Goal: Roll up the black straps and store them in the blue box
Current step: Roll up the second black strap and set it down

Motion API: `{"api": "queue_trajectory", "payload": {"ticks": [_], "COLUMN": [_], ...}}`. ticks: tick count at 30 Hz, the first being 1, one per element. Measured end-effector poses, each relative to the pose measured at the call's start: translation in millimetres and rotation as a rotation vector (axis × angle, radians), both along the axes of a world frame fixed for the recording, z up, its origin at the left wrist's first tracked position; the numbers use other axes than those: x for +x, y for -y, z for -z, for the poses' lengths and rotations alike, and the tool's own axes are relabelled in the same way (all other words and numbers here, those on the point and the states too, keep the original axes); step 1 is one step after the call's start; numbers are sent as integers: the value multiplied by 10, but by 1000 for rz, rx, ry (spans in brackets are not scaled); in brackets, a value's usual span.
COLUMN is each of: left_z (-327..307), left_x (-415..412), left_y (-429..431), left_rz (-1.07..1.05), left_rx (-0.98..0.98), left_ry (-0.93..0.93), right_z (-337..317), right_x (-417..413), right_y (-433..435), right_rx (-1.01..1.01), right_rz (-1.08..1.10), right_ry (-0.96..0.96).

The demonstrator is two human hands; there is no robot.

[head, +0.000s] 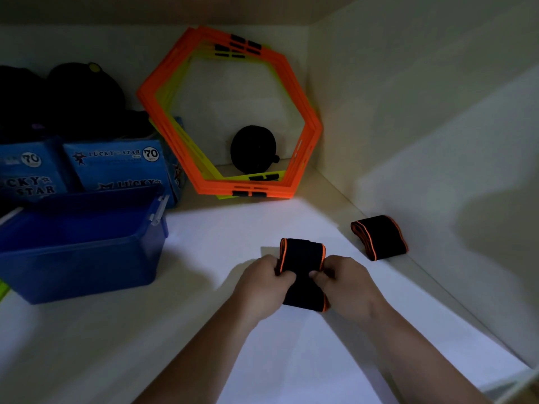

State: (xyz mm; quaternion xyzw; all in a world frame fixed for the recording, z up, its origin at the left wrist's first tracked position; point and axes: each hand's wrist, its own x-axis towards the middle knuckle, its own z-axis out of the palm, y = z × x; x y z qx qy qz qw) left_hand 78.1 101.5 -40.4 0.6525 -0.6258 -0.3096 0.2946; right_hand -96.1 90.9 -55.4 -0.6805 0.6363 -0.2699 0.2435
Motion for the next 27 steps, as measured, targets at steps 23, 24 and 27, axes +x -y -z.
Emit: {"api": "queue_trajectory", "payload": {"ticks": [23,24,27], "left_z": [-265,-312,-404], "left_x": [-11,-27,-109], "left_y": [-38,-41,-20], "left_rz": [335,331,270], "left_rx": [-341,-359,-464], "left_ry": [68,33,-140], "right_z": [-146,-184,-262], "right_x": [-274,-262,-233], "right_y": [-133,-131,-157], "right_rx": [-498,-471,-331], "right_rz": [-329,-357,-316], "right_ry": [-354,-323,-59]}}
